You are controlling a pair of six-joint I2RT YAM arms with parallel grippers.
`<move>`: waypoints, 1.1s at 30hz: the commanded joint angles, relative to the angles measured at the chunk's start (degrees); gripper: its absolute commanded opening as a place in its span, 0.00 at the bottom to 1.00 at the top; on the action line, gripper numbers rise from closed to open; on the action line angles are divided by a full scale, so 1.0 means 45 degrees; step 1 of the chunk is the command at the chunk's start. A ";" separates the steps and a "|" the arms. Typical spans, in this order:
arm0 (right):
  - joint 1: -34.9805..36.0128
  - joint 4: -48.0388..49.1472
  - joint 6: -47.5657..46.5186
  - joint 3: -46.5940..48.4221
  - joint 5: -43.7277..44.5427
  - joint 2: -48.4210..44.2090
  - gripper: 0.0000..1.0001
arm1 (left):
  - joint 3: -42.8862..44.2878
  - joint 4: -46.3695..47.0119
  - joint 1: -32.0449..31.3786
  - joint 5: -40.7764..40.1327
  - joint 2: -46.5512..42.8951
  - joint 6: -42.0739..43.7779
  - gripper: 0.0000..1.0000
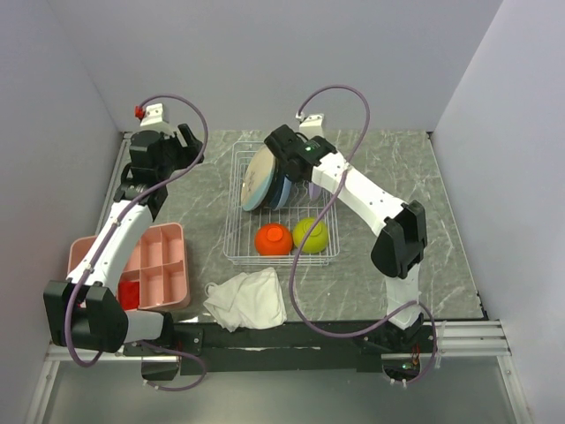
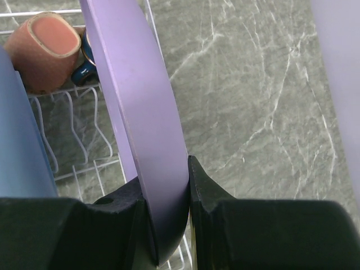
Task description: Load the mixed dishes into the dish rack
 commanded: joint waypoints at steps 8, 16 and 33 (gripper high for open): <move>0.0109 -0.0281 0.0304 0.0739 0.1170 -0.1340 0.00 | -0.0128 0.0551 0.0086 0.0467 -0.0389 -0.0415 0.79; 0.0323 -0.0437 0.0734 0.0955 -0.0138 -0.0871 0.00 | -0.0206 0.0551 0.0086 0.0567 -0.0311 -0.0514 0.80; 0.0461 -0.1257 0.1925 0.0564 -0.0119 0.0281 0.00 | -0.0420 0.0531 0.0184 0.0449 -0.0370 -0.0396 0.80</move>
